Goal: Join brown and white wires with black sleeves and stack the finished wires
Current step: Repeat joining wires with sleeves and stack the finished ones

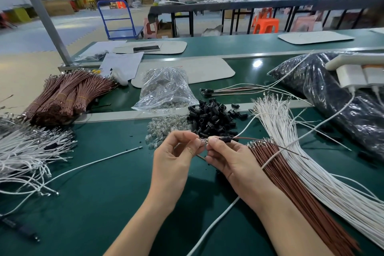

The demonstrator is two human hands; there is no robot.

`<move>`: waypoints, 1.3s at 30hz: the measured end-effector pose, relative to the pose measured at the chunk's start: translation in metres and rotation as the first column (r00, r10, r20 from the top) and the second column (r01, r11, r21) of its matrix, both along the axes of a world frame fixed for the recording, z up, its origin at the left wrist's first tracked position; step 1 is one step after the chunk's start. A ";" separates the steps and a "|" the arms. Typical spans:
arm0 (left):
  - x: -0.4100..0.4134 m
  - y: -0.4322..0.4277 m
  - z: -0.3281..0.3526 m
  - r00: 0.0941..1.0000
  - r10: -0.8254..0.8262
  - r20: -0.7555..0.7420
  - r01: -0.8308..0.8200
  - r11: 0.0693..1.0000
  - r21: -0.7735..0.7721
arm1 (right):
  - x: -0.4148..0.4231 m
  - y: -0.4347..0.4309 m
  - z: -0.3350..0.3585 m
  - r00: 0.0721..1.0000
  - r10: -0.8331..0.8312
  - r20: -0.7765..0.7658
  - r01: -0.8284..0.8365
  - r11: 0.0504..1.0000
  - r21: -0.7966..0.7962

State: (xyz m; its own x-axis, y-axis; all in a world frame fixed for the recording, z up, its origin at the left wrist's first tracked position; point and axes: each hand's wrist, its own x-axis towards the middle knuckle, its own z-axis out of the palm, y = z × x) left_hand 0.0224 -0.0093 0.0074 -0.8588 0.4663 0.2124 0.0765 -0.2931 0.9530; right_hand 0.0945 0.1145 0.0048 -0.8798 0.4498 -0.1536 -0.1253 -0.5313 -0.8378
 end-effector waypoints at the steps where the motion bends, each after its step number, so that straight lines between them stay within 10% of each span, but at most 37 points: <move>1: 0.001 0.001 -0.001 1.000 0.013 0.002 -0.013 1.000 -0.001 | 0.000 0.000 -0.001 1.000 -0.001 -0.001 0.001 1.000 -0.001; 20: 0.006 0.007 -0.005 1.000 0.003 0.014 -0.003 1.000 0.003 | -0.004 0.002 0.000 1.000 0.025 0.019 -0.025 1.000 -0.002; 28: -0.009 -0.005 -0.013 0.819 -0.036 -0.572 -0.171 0.938 -0.303 | 0.000 0.003 0.004 0.997 0.067 0.039 -0.066 0.998 -0.021; 39: -0.008 -0.011 -0.009 0.653 -0.035 -0.757 -0.335 0.883 -0.330 | 0.000 0.001 0.004 0.993 0.102 0.055 -0.103 0.994 0.019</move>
